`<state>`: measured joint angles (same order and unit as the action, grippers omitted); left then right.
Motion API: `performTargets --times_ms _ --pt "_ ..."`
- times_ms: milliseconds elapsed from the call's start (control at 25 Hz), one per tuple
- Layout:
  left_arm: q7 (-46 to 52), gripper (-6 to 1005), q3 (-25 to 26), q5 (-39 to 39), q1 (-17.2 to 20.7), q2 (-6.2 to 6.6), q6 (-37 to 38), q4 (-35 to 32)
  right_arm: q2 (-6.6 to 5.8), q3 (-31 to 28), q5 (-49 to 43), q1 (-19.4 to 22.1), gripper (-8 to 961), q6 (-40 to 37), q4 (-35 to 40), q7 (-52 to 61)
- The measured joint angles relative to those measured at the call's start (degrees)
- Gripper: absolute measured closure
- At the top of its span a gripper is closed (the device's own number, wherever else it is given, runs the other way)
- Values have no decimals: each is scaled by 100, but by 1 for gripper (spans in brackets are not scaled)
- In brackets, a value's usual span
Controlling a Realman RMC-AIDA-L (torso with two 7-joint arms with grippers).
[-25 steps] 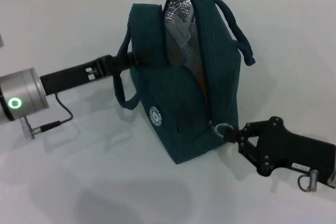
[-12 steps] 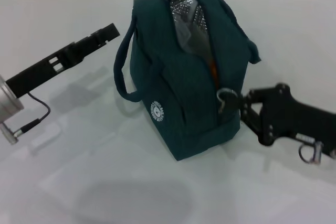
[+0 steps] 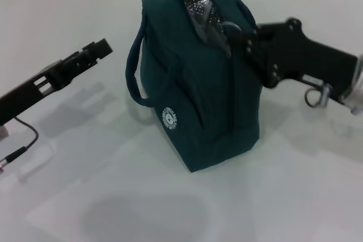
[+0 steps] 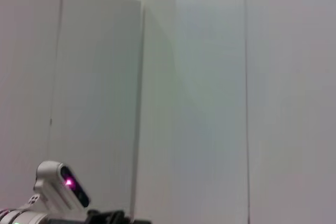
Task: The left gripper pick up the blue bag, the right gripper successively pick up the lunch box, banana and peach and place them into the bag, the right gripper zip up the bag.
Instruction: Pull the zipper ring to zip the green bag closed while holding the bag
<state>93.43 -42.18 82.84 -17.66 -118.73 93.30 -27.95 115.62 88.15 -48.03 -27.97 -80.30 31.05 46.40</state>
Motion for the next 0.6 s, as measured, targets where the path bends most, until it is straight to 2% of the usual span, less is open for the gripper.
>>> performTargets --times_ms 160,320,600 --pt "-35 113 0 1 145 49 99 -149 18 98 -42 -476 948 130 -49 90" --pt "-146 114 0 34 218 89 218 -219 53 445 -3 -889 948 404 -61 109" --pt "-184 132 0 41 475 157 285 -262 58 1247 451 -1233 948 705 -10 108"
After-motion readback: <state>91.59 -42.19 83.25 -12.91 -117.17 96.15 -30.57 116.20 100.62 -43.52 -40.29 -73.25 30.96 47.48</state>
